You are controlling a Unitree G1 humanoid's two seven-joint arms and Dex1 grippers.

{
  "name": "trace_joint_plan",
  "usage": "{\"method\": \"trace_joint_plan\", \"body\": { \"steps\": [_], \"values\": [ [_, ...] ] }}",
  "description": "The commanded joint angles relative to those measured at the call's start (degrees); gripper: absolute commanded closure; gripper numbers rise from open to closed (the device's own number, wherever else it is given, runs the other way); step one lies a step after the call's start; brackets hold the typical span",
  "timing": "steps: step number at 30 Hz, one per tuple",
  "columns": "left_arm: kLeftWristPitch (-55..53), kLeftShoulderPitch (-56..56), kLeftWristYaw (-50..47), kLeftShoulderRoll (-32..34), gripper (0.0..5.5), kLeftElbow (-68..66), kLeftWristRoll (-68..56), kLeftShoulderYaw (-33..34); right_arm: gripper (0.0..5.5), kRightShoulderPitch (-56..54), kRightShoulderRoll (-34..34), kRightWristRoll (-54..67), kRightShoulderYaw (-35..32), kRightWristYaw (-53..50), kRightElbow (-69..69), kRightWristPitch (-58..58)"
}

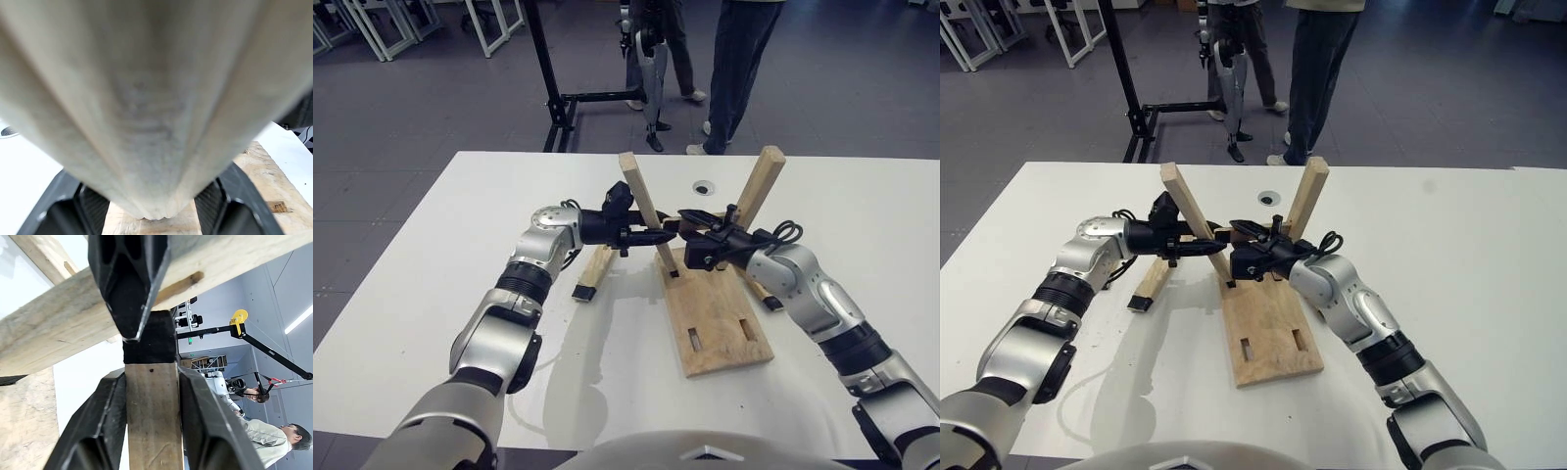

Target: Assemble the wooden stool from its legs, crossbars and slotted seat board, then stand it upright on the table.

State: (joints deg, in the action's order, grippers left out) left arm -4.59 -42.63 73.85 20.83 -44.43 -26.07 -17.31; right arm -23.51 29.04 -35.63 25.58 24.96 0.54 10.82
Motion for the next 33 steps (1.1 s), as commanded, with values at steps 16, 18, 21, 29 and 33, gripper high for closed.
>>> {"method": "trace_joint_plan", "body": {
  "steps": [16, 18, 21, 29, 33],
  "values": [
    [-1.59, 11.23, -3.64, 0.32, 3.44, -3.34, 10.97, -6.1, 4.16, -1.57, -1.71, 2.14, -2.0, -0.21, 0.64, 0.49],
    [-1.74, 10.85, -3.84, 0.19, 3.44, -4.01, 11.05, -6.04, 4.16, -1.83, -1.82, 2.23, -2.18, -0.4, 0.65, 0.59],
    [-2.1, 10.27, -4.22, -0.25, 3.44, -4.65, 11.02, -5.93, 4.16, -2.06, -2.11, 2.33, -2.37, -0.64, 0.58, 0.63],
    [-3.58, 8.59, -4.43, -0.75, 3.44, -7.48, 11.18, -5.89, 4.16, -2.24, -3.3, 3.32, -4.21, -2.49, 1.68, 1.05],
    [-3.78, 7.48, -4.18, -1.11, 3.44, -8.5, 11.49, -6.21, 4.16, -2.06, -3.7, 3.38, -4.48, -2.48, 1.77, 1.18]
  ]
}}
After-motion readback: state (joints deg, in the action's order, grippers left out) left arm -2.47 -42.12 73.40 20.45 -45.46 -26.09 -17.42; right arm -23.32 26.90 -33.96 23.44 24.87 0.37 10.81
